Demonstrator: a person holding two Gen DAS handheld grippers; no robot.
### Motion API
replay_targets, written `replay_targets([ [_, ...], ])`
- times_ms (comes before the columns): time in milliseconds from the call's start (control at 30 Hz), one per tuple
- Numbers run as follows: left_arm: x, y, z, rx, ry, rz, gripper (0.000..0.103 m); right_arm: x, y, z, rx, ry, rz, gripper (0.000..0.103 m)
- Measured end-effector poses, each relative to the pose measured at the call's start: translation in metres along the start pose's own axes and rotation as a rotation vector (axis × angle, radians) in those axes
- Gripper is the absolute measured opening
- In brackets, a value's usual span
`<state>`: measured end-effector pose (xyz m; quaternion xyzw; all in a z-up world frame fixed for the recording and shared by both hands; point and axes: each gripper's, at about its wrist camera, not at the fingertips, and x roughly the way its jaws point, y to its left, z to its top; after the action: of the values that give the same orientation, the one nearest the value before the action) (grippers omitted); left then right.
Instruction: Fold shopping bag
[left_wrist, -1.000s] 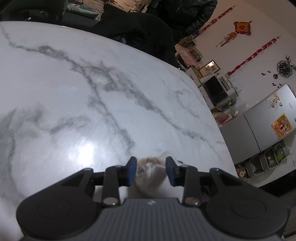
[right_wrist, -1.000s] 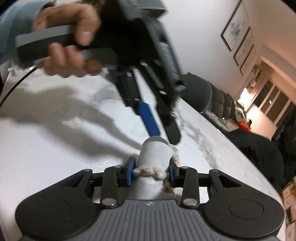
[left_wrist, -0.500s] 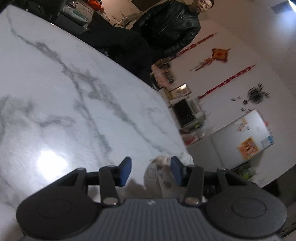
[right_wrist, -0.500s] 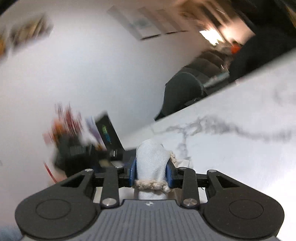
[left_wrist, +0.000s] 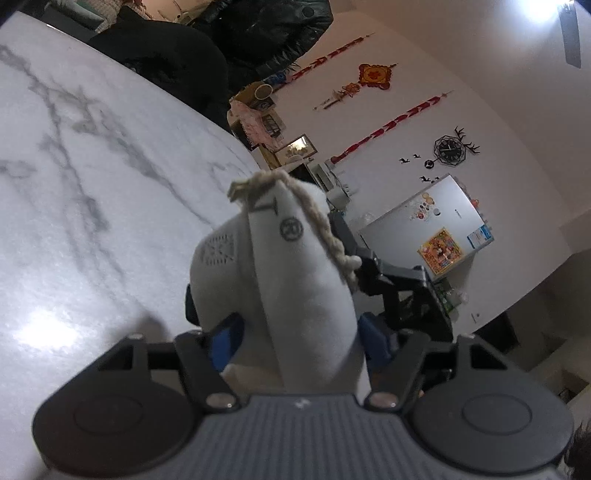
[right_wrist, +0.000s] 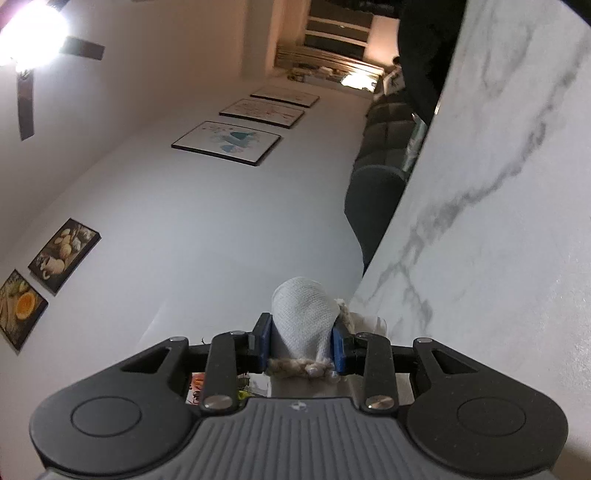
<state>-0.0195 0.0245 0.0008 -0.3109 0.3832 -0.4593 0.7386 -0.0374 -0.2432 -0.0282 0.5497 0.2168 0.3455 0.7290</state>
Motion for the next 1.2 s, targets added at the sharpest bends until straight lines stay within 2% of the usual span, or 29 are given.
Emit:
replay_targets([
  [33, 0.001, -0.002, -0.001, 0.011, -0.003, -0.002, 0.044, 0.001, -0.001, 0.001, -0.008, 0.008, -0.012, 0.032],
  [133, 0.006, -0.021, -0.001, 0.135, 0.039, 0.155, 0.041, -0.002, -0.007, 0.003, -0.027, 0.044, -0.05, 0.032],
  [167, 0.009, -0.027, -0.001, 0.188, 0.069, 0.206, 0.041, -0.002, -0.008, 0.003, -0.036, 0.056, -0.058, 0.033],
  [367, 0.027, -0.039, 0.003, 0.435, 0.281, 0.376, 0.04, -0.005, -0.011, -0.002, -0.146, 0.163, -0.112, 0.035],
  [467, 0.035, -0.042, 0.0, 0.514, 0.328, 0.435, 0.04, -0.007, -0.009, -0.004, -0.218, 0.193, -0.131, 0.035],
  [833, 0.038, -0.06, -0.015, 0.646, 0.333, 0.491, 0.04, -0.004, 0.003, -0.011, -0.376, 0.226, -0.13, 0.039],
  [1200, 0.041, -0.075, -0.028, 0.736, 0.347, 0.548, 0.04, 0.016, 0.024, -0.017, -0.543, 0.34, -0.199, 0.045],
])
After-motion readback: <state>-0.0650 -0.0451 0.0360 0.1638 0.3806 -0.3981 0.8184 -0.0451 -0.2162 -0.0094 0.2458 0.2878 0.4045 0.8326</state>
